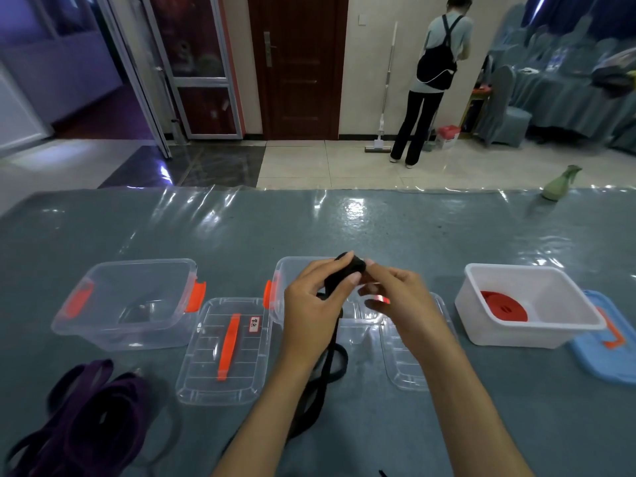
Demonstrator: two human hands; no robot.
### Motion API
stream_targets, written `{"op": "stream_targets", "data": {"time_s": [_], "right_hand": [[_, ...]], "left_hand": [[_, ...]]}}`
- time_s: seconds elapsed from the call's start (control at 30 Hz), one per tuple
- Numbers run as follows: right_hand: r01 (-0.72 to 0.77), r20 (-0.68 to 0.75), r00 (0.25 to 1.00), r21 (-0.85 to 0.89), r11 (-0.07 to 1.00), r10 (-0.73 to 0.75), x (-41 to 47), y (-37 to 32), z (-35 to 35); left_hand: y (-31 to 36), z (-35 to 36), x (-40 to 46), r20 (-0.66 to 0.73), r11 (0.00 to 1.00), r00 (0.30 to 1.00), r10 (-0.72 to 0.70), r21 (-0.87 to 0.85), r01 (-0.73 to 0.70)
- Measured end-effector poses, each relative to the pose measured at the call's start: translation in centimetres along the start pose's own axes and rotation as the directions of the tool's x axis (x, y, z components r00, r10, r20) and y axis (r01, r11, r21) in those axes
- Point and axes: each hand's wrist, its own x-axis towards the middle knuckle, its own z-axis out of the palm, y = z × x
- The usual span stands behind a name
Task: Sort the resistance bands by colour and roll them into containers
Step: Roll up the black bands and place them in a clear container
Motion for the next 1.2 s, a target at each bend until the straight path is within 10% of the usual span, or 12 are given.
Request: {"op": "stream_targets", "data": {"time_s": [0.33, 0.6, 0.97, 1.2], "right_hand": [[0.366, 0.089, 0.926, 0.023, 0.930, -0.367, -0.9, -1.7, -0.9], [0.371, 0.022, 0.925, 0.161, 0.915, -0.379, -1.4, -1.1, -0.6], [0.364, 0.041, 0.925, 0.195, 0.911, -0.379, -1.3, -0.6, 1.5], [0.352, 0.075, 0.931, 0.081, 0.932, -0.358, -1.1, -1.0, 0.6]], "left_hand": [[1.9, -0.7, 0.5, 0.061, 0.979, 0.998, -0.014, -0.201, 0.026], [2.3, -0.4, 0.3, 0.174, 0.983, 0.984, -0.038, -0.168, 0.068], [3.9, -0.5, 0.4, -0.214, 0.955, 0.977, 0.011, -0.286, -0.074], [3.7, -0.6, 0.1, -0.176, 0.972, 0.984, 0.022, -0.227, -0.062]]}}
